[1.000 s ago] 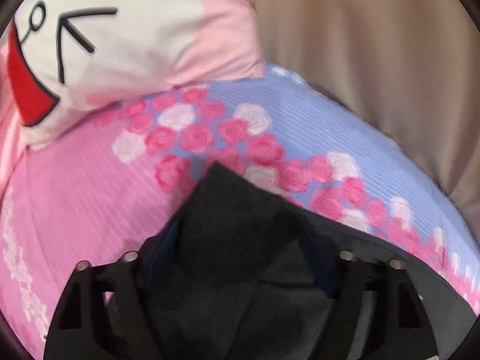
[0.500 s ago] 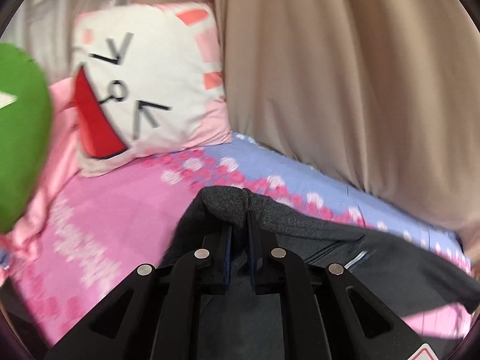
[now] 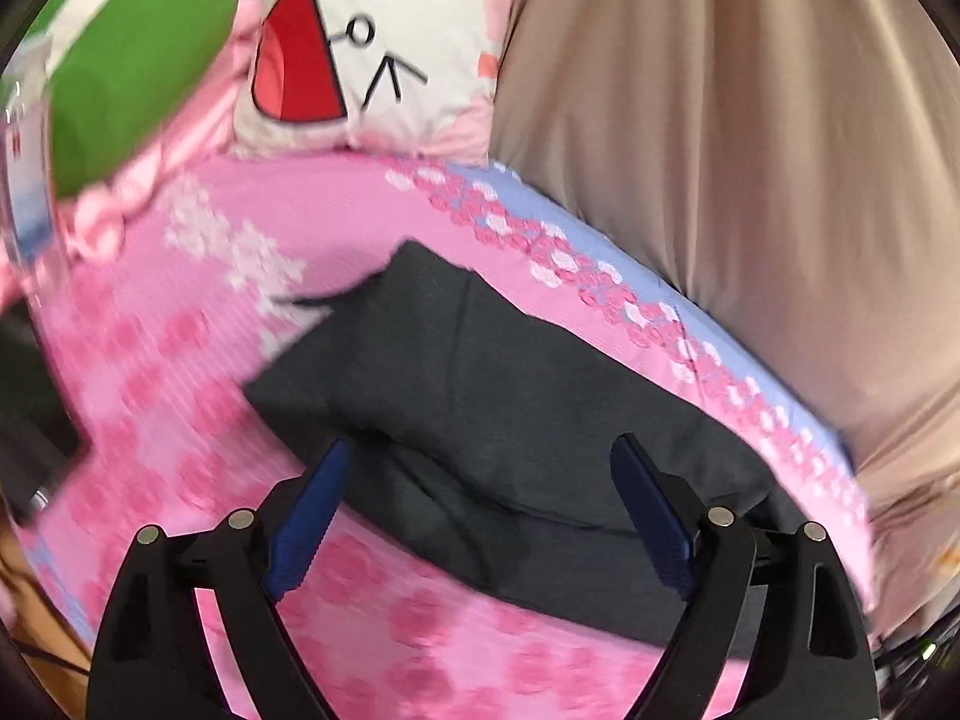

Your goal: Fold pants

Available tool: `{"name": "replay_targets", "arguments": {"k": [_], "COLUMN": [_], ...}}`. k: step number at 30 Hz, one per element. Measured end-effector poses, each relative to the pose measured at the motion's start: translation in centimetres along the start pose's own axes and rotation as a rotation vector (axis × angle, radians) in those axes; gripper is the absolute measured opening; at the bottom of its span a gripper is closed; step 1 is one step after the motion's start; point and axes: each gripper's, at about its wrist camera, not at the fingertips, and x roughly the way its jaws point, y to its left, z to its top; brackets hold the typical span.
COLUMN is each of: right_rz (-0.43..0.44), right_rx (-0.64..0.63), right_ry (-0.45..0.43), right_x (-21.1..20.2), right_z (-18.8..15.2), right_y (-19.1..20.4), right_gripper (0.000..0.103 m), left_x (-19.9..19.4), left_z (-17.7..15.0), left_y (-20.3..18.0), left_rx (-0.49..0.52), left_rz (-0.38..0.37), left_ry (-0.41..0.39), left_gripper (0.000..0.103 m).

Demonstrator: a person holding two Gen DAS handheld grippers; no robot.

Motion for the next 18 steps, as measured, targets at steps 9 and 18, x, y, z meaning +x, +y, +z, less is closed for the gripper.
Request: {"name": "replay_targets", "arguments": {"k": [9, 18], "right_rz": [0.044, 0.098], "right_rx": [0.011, 0.093], "right_ry": [-0.013, 0.013], "right_x": [-3.7, -3.4], "right_z": [-3.6, -3.8], "right_y": [2.1, 1.4], "right_gripper": [0.041, 0.053], "left_x": [7.2, -0.3], "left_z": [2.7, 2.5], "left_y": [0.6, 4.4], "left_rx": [-0.180, -0.190], "left_rz": [-0.052, 0.038], "left_ry": [0.169, 0.080], "left_gripper": [0.006, 0.006]}}
